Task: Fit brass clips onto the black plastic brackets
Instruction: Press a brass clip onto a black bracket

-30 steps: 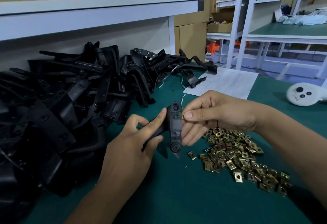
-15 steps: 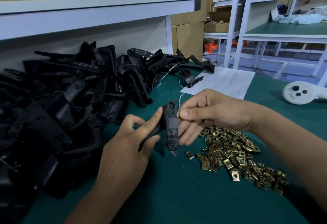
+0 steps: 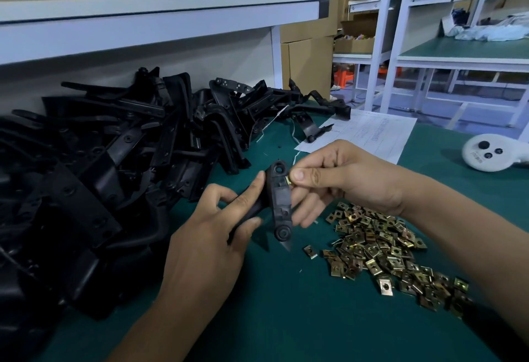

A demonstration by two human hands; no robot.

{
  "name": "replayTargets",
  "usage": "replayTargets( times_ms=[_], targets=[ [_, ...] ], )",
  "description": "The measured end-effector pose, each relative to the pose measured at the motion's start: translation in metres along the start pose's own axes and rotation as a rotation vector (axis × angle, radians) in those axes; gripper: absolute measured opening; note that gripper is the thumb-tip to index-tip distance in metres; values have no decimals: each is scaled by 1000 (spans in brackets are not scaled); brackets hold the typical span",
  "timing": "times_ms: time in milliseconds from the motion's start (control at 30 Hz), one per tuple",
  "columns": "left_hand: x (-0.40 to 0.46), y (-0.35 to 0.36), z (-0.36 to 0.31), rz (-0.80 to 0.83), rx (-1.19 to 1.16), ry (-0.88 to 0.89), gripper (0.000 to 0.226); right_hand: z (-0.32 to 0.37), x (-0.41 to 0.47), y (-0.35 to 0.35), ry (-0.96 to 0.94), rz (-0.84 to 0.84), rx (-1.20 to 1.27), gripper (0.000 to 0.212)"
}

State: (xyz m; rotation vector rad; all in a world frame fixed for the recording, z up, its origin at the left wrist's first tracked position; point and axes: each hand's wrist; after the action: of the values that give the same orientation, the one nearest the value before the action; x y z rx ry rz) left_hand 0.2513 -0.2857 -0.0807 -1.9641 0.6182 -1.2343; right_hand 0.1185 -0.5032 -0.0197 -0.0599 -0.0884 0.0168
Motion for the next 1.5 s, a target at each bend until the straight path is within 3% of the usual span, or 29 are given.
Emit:
replayTargets(
  times_ms=[300, 500, 667, 800, 1067, 1300, 1433, 1500],
  targets=[
    [-3, -3, -7, 79, 99, -50, 63, -4, 3, 8, 43, -107, -71, 24],
    [-3, -6, -13, 45, 177, -104, 56, -3, 13, 24, 29, -264, -40, 25],
    [-1, -5, -24, 72, 327, -183, 59, -9, 20, 42, 96, -539, -378, 49],
    [-2, -6, -28, 71, 372, -208, 71, -6, 15, 53, 171, -610, -775, 65],
    [-1, -8, -27, 38, 283, -215, 67, -5, 16, 78, 145, -751, -950, 69],
    [-1, -7, -25, 37, 231, -144, 64, -2, 15, 70, 43, -674, -1208, 69],
    [-1, -5, -23, 52, 212, -143, 65, -2, 14, 65, 1, -594, -1200, 70],
    [-2, -5, -21, 35, 190, -177, 66, 0, 12, 55, 31, -427, -1045, 69]
  ],
)
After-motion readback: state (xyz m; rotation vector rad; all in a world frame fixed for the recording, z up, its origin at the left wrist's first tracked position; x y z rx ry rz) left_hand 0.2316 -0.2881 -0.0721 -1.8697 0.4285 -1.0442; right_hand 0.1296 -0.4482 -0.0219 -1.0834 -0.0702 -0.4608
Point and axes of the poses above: each hand's wrist, its own x-axis towards the middle knuckle, its own y-axis out of the palm, z = x × y, and after that the axes turned 5 degrees about x, right-handed
